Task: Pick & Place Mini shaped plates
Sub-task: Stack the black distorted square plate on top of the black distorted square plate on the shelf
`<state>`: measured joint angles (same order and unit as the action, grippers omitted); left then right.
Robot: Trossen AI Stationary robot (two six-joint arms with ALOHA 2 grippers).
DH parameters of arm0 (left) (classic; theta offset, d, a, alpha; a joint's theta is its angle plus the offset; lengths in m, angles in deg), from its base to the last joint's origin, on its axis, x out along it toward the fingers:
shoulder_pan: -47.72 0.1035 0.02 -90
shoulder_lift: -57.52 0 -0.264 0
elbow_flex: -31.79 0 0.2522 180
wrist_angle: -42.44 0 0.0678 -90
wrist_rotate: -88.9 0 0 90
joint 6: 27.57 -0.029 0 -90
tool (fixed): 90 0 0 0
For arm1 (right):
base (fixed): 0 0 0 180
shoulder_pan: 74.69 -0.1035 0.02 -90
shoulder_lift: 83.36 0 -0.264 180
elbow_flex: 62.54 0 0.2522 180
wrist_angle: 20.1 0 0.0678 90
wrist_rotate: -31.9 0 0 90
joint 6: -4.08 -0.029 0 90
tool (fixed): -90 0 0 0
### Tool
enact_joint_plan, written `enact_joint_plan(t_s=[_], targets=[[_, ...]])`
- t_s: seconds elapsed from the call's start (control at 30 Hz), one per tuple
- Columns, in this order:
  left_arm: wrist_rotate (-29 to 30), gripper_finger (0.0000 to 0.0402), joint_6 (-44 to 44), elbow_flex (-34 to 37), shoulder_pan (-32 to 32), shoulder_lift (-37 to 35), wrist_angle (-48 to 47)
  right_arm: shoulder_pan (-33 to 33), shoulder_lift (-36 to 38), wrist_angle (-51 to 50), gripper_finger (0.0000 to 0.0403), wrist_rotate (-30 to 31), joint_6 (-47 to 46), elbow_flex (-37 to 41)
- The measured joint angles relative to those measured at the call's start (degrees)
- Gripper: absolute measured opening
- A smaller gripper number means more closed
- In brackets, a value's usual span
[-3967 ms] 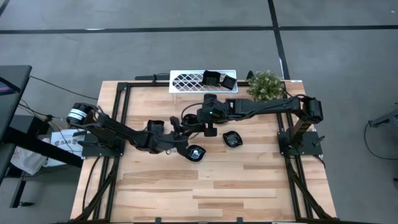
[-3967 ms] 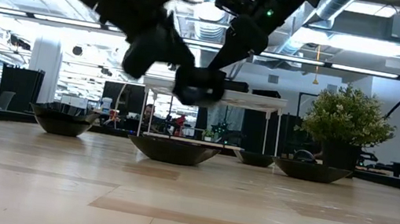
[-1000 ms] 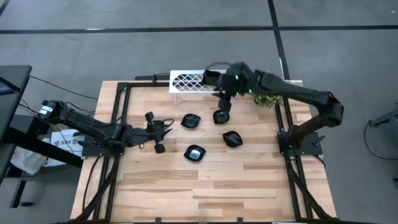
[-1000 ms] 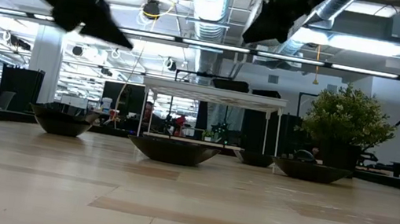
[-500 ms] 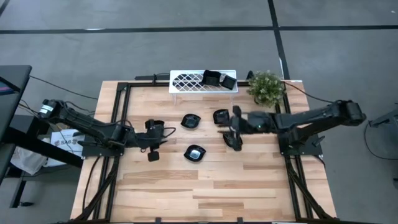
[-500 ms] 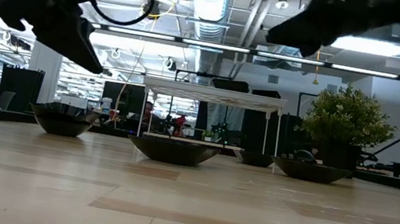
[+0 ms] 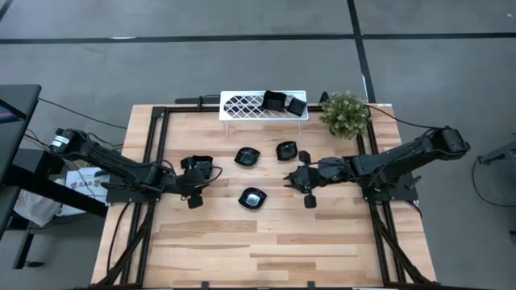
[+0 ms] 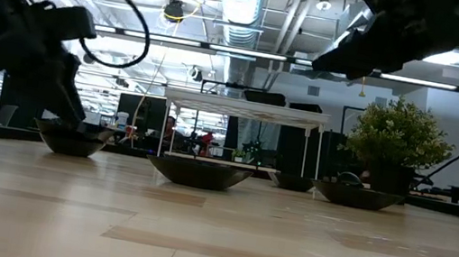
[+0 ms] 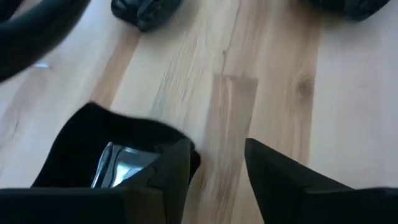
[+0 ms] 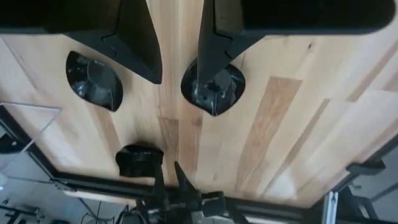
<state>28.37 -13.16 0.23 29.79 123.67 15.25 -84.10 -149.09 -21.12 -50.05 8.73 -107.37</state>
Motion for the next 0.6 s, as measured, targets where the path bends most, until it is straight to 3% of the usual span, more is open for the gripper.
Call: enact_joint_plan(t_s=[0.27, 0.6], targets=[[2.11, 0.0163, -0.29, 0.26, 0.02, -0.04, 0.20, 0.15, 0.02, -0.10, 0.0098, 0.00, 0.24, 0.00], [2.45, 0.0161, 6.87, 0.26, 3.46, -0.04, 0.18, 0.15, 0.02, -0.28, 0.0098, -0.24, 0.25, 0.00]])
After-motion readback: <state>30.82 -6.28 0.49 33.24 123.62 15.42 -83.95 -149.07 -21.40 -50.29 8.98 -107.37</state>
